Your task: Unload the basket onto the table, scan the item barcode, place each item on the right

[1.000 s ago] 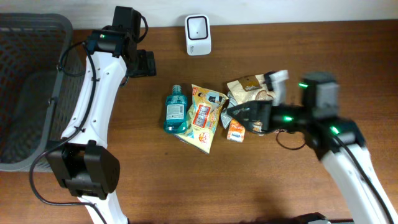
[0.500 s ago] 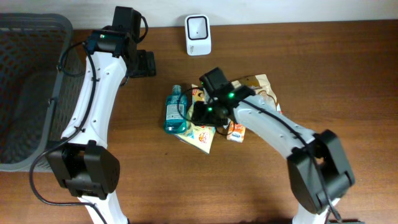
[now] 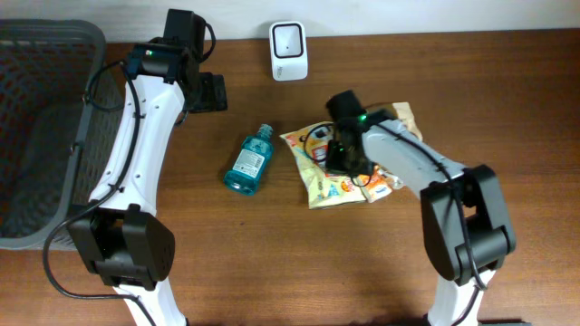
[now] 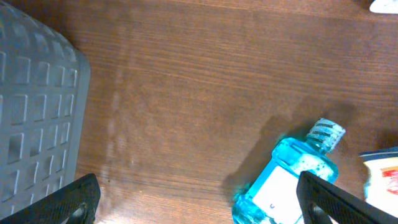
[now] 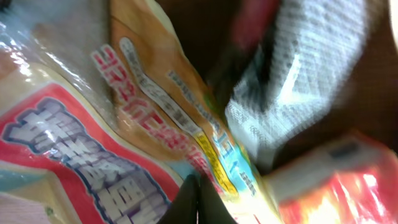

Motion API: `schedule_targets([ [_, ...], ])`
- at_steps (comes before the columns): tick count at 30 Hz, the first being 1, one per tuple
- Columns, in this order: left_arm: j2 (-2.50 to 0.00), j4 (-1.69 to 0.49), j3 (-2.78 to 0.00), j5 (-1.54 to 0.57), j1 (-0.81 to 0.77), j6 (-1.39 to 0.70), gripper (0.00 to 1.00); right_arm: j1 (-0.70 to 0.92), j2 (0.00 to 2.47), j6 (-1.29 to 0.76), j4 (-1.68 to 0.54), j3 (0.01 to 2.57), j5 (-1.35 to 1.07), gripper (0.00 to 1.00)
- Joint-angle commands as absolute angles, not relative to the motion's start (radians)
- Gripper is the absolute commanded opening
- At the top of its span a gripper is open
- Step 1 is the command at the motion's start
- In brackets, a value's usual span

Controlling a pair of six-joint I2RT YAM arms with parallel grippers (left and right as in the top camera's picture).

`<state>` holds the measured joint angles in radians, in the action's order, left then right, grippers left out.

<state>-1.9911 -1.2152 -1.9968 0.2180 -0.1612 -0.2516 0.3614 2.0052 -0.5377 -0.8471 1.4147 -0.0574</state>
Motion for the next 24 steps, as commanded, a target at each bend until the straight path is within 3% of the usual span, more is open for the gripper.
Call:
schedule_targets([
  [1,-1.995,-1.216,-1.998,0.225,-0.161,-0.261,0.99,0.361,1.974,-0.478,-0.946,1.56,-0.073,0.04],
  [4,-1.995,-1.216,-1.998,0.225,-0.161,-0.262,0.99,0.379,1.971,-0.479,-0.993,1.65,-0.078,0.09],
  [13,-1.995,-1.216,-1.998,0.225,-0.161,-0.261,0.99,0.47,2.087,-0.54,-0.834,1.438,-0.171,0.04],
  [19,-1.995,-1.216,-1.998,0.225,-0.162,-0.261,0.99,0.418,2.024,-0.535,-0.896,1.671,-0.171,0.04],
  [24,-1.995,-1.216,-1.998,0.225,-0.162,-0.262,0.99,0.432,2.076,-0.567,-0.829,1.665,-0.174,0.05],
])
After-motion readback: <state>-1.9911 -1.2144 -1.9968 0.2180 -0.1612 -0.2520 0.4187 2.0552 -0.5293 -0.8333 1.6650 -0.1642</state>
